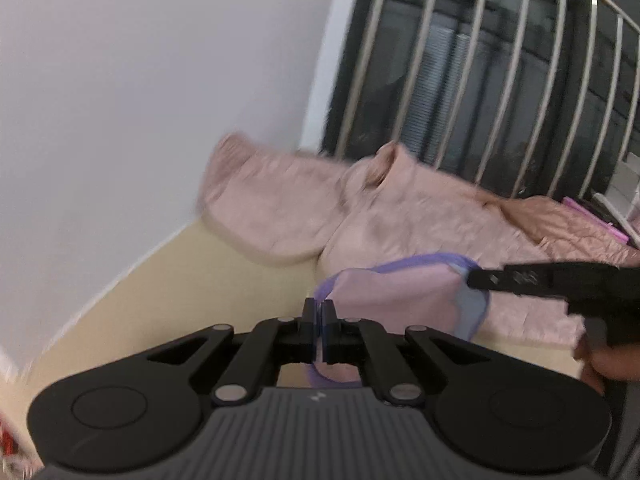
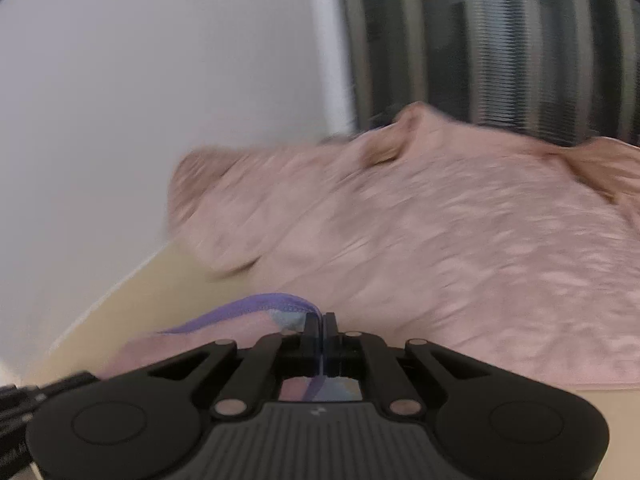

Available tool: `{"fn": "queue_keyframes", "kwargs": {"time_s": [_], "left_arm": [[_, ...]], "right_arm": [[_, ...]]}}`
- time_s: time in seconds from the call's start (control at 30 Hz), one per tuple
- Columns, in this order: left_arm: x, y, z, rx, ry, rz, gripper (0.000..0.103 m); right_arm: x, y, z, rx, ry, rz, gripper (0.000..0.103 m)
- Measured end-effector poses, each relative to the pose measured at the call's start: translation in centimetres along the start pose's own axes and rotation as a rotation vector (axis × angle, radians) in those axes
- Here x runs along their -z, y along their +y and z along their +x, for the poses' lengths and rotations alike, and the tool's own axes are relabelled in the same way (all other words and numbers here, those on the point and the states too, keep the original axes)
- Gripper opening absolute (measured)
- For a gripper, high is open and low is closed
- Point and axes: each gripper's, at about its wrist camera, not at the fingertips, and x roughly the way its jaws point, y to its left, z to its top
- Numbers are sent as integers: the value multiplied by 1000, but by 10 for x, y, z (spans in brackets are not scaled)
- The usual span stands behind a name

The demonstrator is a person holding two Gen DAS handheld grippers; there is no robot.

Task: Fold clothes

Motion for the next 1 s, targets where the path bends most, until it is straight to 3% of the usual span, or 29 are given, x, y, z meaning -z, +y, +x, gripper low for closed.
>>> {"fn": "queue_keyframes", "kwargs": {"time_s": [0.2, 0.37, 0.4, 0.47, 0.5, 0.53, 0.57, 0.63, 0.67, 0.87, 1.0], "left_arm": [[-48, -70, 77, 104, 4, 178, 1], [-62, -108, 119, 141, 35, 194, 2], [-65, -115, 126, 146, 40, 194, 6], [-70, -128, 139, 156, 51, 195, 23], [-72, -135, 146, 161, 56, 195, 38], [-73, -140, 149, 167, 61, 193, 44], [-69, -136, 137, 179, 60, 185, 46], [-59, -129, 114, 203, 63, 169, 53], [-48, -125, 100, 221, 87, 158, 55], [32, -112, 26, 302, 234, 84, 60], [65, -115, 1, 327, 267, 56, 59]], "right_arm": [[-31, -61, -13, 113, -76, 124, 1], [-34, -138, -16, 183, -112, 308, 1], [-33, -153, -19, 199, -118, 345, 1], [-30, -178, -23, 231, -125, 411, 4], [-28, -191, -26, 247, -129, 443, 10], [-27, -203, -28, 263, -132, 476, 18], [-21, -207, -35, 260, -129, 474, 22], [-5, -203, -52, 234, -118, 433, 43], [3, -202, -60, 220, -112, 413, 47], [61, -189, -107, 119, -52, 316, 49], [109, -171, -121, 48, -12, 341, 49]]}}
